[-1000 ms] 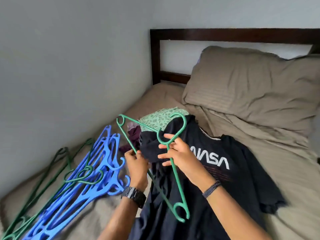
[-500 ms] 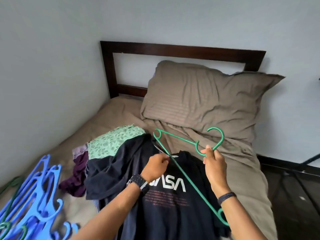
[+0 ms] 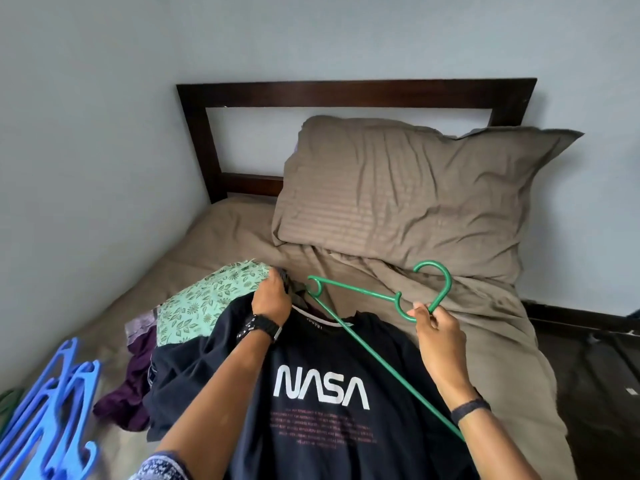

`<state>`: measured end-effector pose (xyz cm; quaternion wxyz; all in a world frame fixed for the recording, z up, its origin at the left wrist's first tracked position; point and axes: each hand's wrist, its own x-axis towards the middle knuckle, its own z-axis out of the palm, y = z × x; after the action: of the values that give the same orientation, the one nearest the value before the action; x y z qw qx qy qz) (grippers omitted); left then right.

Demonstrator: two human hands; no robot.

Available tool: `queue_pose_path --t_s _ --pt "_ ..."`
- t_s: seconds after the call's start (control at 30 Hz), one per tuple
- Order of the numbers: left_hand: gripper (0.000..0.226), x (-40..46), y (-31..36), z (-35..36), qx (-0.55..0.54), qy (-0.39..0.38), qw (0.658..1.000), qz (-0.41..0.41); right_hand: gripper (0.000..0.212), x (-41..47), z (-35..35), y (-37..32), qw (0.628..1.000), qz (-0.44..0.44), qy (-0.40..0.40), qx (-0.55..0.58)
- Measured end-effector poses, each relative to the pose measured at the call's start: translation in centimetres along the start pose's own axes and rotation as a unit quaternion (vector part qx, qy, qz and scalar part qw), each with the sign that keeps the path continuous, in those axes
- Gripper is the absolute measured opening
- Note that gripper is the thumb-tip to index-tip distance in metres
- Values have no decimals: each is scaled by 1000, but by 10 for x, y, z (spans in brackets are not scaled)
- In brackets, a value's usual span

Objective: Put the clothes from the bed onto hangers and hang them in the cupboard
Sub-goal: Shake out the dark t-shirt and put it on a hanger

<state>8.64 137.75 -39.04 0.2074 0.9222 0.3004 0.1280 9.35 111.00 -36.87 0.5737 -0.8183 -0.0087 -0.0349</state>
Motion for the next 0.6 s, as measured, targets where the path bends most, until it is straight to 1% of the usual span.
queue_pose_path --t_s 0.13,0.23,0.3,0.33,0.4,0.47,0.53,0.57,0.6 --pt "27 -3 -11 -11 -153 -5 988 -18 33 0 -5 3 1000 -30 -4 5" --pt "22 -6 -18 -21 -215 -4 976 -35 27 -1 -7 -1 998 -60 -17 -8" --pt "9 -7 -26 -24 -293 -18 955 -45 24 -2 -7 -7 996 -79 -30 -26" --pt "7 -9 -28 -26 -329 -26 943 -46 24 -2 -7 -9 995 -90 -35 -34" --pt "13 -14 -29 -30 -374 -38 926 -38 24 -3 -6 -15 992 -111 -37 -46" --pt "15 -20 -26 -35 -398 -53 916 -16 24 -4 -6 -19 990 -126 -37 -59" --pt "14 -24 -22 -38 -400 -64 914 5 27 -2 -4 -20 988 -134 -41 -70" --pt "13 -26 -23 -39 -383 -62 922 17 28 -2 -4 -21 987 -139 -45 -74" --pt "11 -26 -24 -38 -346 -49 936 39 28 -2 -2 -21 985 -143 -52 -76"
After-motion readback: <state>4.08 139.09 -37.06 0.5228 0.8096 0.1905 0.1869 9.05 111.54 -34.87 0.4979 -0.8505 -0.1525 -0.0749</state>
